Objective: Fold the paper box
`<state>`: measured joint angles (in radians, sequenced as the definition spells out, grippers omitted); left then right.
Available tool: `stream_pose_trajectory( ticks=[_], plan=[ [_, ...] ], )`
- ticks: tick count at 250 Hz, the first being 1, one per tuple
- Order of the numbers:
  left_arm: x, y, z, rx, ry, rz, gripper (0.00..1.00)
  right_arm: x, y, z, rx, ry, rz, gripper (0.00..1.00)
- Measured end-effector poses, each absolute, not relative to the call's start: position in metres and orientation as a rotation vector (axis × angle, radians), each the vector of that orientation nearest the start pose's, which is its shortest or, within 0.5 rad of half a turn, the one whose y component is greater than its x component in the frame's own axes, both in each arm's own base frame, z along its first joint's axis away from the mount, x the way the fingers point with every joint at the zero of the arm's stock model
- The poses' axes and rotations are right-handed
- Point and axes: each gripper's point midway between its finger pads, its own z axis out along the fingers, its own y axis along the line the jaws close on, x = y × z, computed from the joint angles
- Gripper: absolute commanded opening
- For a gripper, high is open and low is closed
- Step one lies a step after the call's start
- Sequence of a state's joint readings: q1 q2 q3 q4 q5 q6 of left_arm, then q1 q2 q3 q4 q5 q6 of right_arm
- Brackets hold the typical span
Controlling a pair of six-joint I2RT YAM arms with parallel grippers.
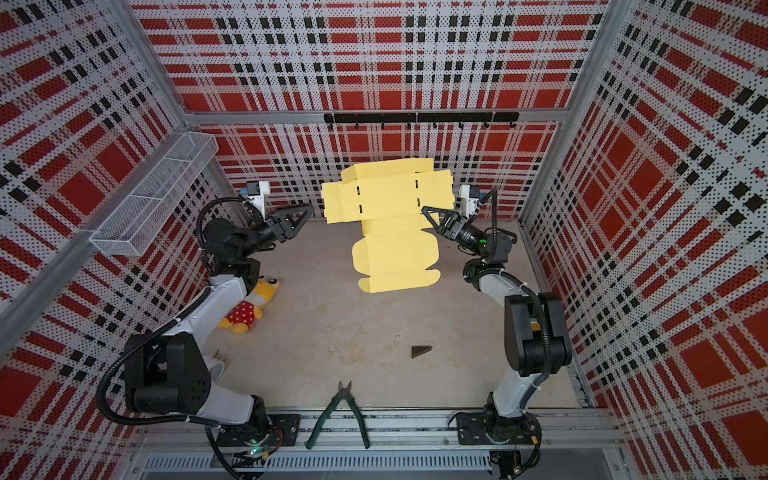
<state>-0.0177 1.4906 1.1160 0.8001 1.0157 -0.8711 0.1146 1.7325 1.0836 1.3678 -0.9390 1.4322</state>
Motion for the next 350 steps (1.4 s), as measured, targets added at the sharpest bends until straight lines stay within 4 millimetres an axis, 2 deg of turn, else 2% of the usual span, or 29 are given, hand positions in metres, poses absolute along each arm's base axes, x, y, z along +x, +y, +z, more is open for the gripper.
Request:
stream_pose_trajectory(
  ticks=[39, 70, 93, 124, 178, 186, 206, 221, 252, 266, 275, 302, 323, 335, 350],
  plan=[
    [0.381, -0.184, 0.41, 0.531, 1.436, -1.357, 0.68, 0.4, 0.199, 0.386, -0.296, 1.357, 1.75, 0.0],
    [0.375, -0.2, 0.41, 0.585, 1.44, -1.386, 0.61, 0.399, 0.206, 0.381, -0.311, 1.367, 1.757, 0.0],
    [0.375, -0.203, 0.408, 0.591, 1.452, -1.39, 0.47, 0.4, 0.208, 0.378, -0.316, 1.374, 1.758, 0.0],
    [0.377, -0.204, 0.404, 0.602, 1.464, -1.385, 0.22, 0.402, 0.208, 0.375, -0.316, 1.381, 1.76, 0.0],
    [0.382, -0.202, 0.394, 0.598, 1.496, -1.359, 0.08, 0.41, 0.21, 0.366, -0.304, 1.398, 1.766, 0.0],
    [0.383, -0.201, 0.392, 0.596, 1.501, -1.356, 0.06, 0.411, 0.21, 0.364, -0.301, 1.399, 1.766, 0.06],
    [0.385, -0.199, 0.39, 0.592, 1.507, -1.34, 0.04, 0.413, 0.21, 0.362, -0.289, 1.407, 1.773, 0.31],
    [0.388, -0.197, 0.389, 0.586, 1.505, -1.321, 0.04, 0.413, 0.209, 0.362, -0.28, 1.41, 1.778, 0.45],
    [0.396, -0.186, 0.387, 0.569, 1.502, -1.266, 0.1, 0.417, 0.202, 0.358, -0.24, 1.412, 1.775, 0.54],
    [0.401, -0.179, 0.386, 0.567, 1.491, -1.22, 0.1, 0.421, 0.193, 0.347, -0.179, 1.43, 1.773, 0.56],
    [0.405, -0.175, 0.383, 0.567, 1.487, -1.19, 0.1, 0.425, 0.183, 0.333, -0.114, 1.455, 1.771, 0.55],
    [0.416, -0.17, 0.364, 0.602, 1.474, -1.114, 0.1, 0.43, 0.154, 0.285, 0.094, 1.542, 1.753, 0.52],
    [0.42, -0.172, 0.334, 0.657, 1.462, -1.057, 0.08, 0.426, 0.137, 0.255, 0.225, 1.613, 1.723, 0.51],
    [0.42, -0.175, 0.312, 0.69, 1.461, -1.039, 0.06, 0.421, 0.136, 0.252, 0.243, 1.646, 1.699, 0.51],
    [0.421, -0.179, 0.284, 0.716, 1.468, -1.028, 0.05, 0.412, 0.14, 0.26, 0.211, 1.682, 1.647, 0.51]
  ],
)
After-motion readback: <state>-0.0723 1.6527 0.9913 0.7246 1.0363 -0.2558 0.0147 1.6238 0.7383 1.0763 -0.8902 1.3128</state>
